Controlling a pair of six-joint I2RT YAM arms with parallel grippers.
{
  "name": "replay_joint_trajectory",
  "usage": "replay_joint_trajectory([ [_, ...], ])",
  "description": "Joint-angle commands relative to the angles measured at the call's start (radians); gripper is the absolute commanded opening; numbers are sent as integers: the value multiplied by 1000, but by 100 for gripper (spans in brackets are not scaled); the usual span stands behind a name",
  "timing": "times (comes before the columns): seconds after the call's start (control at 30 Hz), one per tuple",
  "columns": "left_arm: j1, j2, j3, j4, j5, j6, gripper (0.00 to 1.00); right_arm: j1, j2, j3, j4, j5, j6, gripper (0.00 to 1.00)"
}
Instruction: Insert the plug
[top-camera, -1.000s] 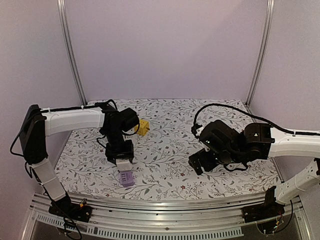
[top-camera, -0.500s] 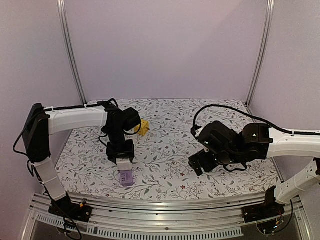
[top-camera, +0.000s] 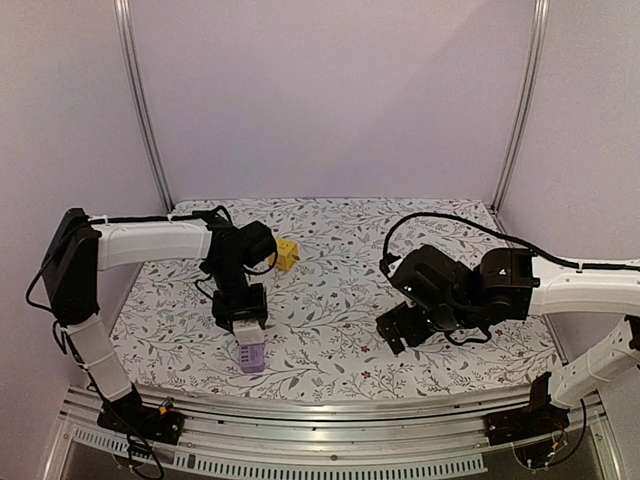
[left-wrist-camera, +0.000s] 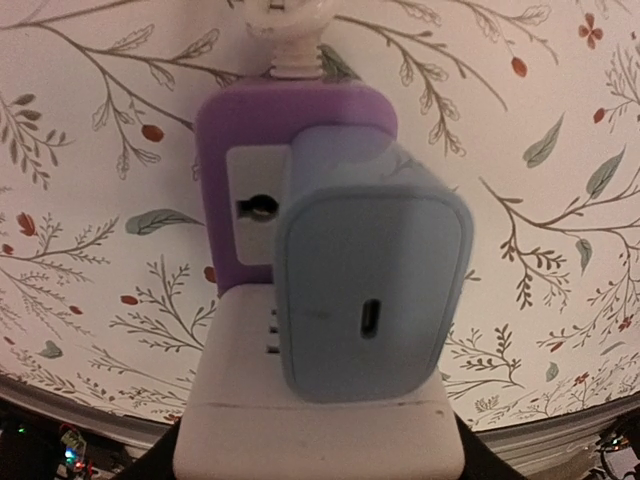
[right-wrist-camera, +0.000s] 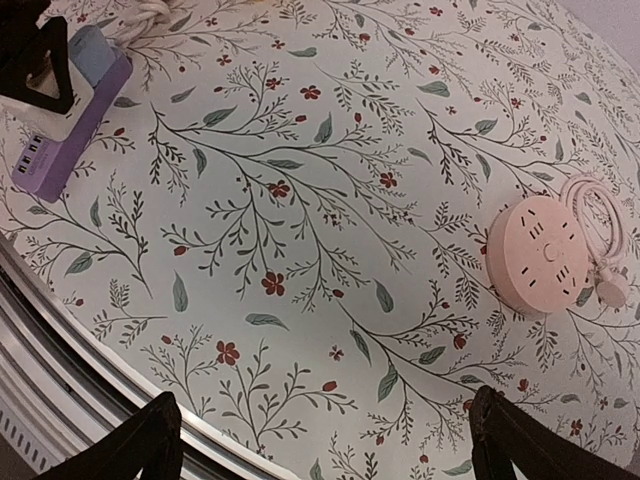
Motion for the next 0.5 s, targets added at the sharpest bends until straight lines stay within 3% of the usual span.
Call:
replay_joint_trajectory([
  [0.0,-5,97,-75,14,9,-40,0,3,19,24,-3,4,-2,99],
  [0.47,-8,136,-39,-56,-102,163,0,3,60,53,-10,3,-19,99],
])
